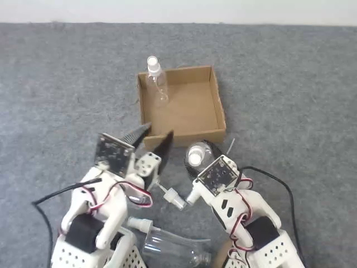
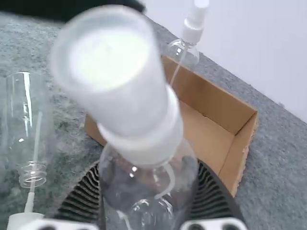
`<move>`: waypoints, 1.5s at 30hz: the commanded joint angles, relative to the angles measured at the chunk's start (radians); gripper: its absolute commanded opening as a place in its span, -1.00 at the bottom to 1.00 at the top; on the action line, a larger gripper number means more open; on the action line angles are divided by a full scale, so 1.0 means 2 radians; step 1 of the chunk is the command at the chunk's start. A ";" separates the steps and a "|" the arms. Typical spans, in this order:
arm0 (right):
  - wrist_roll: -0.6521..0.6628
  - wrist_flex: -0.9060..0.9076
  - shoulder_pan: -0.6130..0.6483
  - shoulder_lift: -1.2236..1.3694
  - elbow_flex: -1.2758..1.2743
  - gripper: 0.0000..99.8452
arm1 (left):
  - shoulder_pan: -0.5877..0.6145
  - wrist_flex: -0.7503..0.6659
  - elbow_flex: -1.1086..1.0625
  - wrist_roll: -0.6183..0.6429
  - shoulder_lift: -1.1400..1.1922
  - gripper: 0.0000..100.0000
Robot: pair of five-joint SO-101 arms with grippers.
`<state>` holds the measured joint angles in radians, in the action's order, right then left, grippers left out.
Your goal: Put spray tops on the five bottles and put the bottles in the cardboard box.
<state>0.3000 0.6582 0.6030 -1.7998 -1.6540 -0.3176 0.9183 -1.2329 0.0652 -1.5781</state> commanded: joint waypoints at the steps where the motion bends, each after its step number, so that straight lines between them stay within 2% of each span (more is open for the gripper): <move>1: -0.005 0.003 -0.010 -0.008 0.028 -0.99 | 0.058 0.012 0.038 -0.005 -0.007 -0.68; 9: -0.006 0.004 -0.010 -0.008 0.028 -0.99 | 0.173 0.078 0.031 0.007 -0.007 -0.68; 13: -0.048 0.010 -0.009 -0.008 0.026 -0.99 | 0.226 0.080 0.000 0.041 -0.007 -0.68; 17: -0.074 0.006 -0.010 -0.008 0.028 -0.99 | 0.267 0.057 -0.039 0.041 -0.007 -0.68; 24: -0.072 0.005 -0.010 -0.008 0.028 -0.99 | 0.319 -0.019 -0.104 0.043 -0.007 -0.68; 31: -0.071 -0.027 -0.011 -0.008 0.031 -0.99 | 0.331 -0.023 -0.113 0.042 -0.007 -0.68; 45: -0.071 0.020 -0.007 -0.003 0.179 -0.99 | 0.331 -0.023 -0.121 0.040 -0.007 -0.68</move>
<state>0.1634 0.6951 0.5999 -1.7998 -1.3993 0.3406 0.9030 -1.4860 0.1404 -1.5781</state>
